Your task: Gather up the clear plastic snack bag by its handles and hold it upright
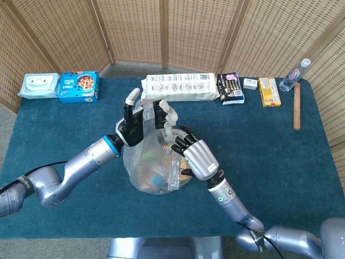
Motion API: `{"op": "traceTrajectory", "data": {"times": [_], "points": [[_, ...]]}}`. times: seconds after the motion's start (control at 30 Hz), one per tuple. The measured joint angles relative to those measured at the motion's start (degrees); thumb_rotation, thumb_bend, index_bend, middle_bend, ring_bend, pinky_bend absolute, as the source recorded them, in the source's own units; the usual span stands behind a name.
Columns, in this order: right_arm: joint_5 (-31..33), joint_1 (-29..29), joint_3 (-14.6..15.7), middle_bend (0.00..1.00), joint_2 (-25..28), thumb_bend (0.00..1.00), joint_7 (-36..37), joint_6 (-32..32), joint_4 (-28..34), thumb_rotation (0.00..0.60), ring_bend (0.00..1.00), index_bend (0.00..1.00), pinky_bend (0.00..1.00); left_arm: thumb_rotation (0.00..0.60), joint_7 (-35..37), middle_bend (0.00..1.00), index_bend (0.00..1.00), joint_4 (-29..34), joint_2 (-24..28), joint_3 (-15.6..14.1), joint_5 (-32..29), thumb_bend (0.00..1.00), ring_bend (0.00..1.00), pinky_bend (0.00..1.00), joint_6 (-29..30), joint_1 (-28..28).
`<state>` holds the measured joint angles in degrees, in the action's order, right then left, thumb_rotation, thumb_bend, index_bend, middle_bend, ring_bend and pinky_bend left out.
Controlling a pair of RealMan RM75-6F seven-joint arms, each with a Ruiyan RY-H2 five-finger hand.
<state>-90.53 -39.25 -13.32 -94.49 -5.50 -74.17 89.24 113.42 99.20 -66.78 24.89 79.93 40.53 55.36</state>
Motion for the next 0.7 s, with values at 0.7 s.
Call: {"op": "traceTrajectory", "data": {"times": [0.7], "points": [[-1.1,1.8,-1.0,0.43,1.3,0.31,5.4,-5.6,1.1,0.600,0.30,0.71,0.17,0.000,0.0,0.48,0.49,0.5,0.5,0.0,0.8,0.20,0.45,0.51,0.3,-0.8]]}}
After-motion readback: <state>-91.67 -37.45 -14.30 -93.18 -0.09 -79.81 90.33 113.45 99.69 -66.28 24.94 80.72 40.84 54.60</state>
